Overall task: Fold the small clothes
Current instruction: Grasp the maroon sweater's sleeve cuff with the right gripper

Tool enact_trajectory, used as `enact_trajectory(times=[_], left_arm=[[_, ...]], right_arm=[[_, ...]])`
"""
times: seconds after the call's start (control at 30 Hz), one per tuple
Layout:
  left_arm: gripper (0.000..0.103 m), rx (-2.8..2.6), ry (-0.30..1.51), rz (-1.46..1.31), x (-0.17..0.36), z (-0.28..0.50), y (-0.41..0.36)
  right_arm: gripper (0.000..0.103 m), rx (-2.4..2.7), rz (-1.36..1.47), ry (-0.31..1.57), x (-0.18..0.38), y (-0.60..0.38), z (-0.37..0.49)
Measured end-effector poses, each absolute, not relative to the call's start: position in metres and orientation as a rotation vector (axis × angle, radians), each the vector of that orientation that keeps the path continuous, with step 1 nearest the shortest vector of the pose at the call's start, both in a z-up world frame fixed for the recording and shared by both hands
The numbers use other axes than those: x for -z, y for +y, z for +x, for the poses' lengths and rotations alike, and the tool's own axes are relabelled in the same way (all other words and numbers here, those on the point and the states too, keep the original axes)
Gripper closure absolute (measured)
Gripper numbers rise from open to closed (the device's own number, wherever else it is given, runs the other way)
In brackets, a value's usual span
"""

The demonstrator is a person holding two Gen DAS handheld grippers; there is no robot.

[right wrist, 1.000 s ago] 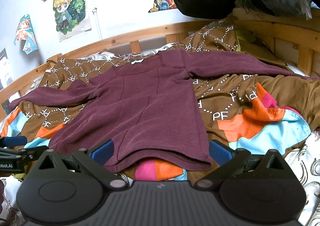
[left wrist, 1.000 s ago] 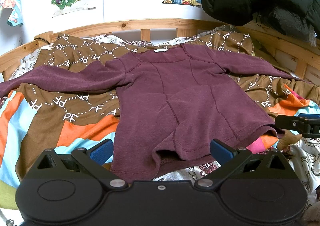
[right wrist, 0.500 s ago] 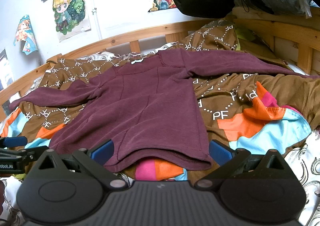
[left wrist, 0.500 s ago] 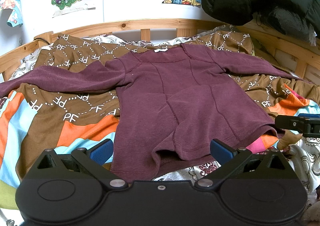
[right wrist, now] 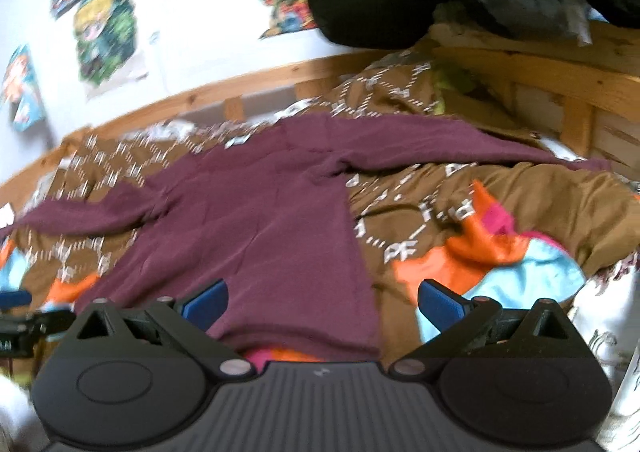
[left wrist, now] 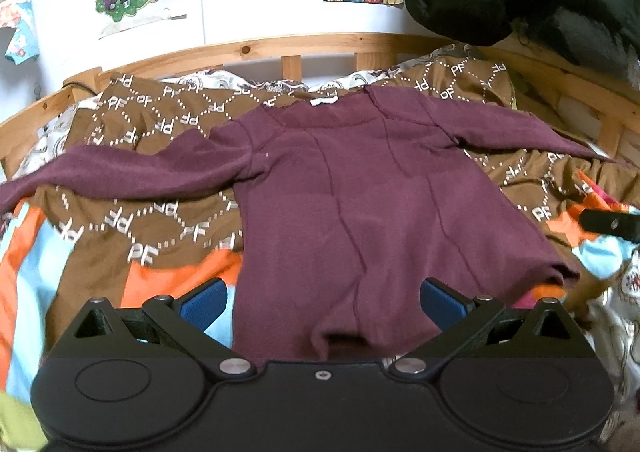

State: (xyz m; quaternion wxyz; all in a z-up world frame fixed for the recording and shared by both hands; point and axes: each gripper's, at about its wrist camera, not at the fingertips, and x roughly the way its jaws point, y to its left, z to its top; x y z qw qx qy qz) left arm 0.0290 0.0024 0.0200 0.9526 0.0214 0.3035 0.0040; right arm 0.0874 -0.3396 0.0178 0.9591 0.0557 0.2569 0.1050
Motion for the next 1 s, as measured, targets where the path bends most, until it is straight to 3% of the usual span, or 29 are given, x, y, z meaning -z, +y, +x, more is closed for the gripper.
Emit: enact_trajectory(times=[0.27, 0.57, 0.83, 1.0], left_arm=[[0.001, -0.128, 0.669, 0.099, -0.058, 0.092, 0.006], [0.001, -0.166, 0.698, 0.07, -0.061, 0.152, 0.009], [0.001, -0.146, 0.754, -0.116, -0.021, 0.179, 0.012], [0.001, -0.155, 0.76, -0.144, -0.012, 0.179, 0.013]], right_arm=[[0.0, -0.086, 0.191, 0.421, -0.048, -0.393, 0.135], [0.001, 0.146, 0.412, 0.376, -0.034, -0.468, 0.202], [0.013, 0.433, 0.461, 0.327, -0.01, -0.513, 0.23], [0.022, 0.478, 0.481, 0.43, 0.005, -0.534, 0.24]])
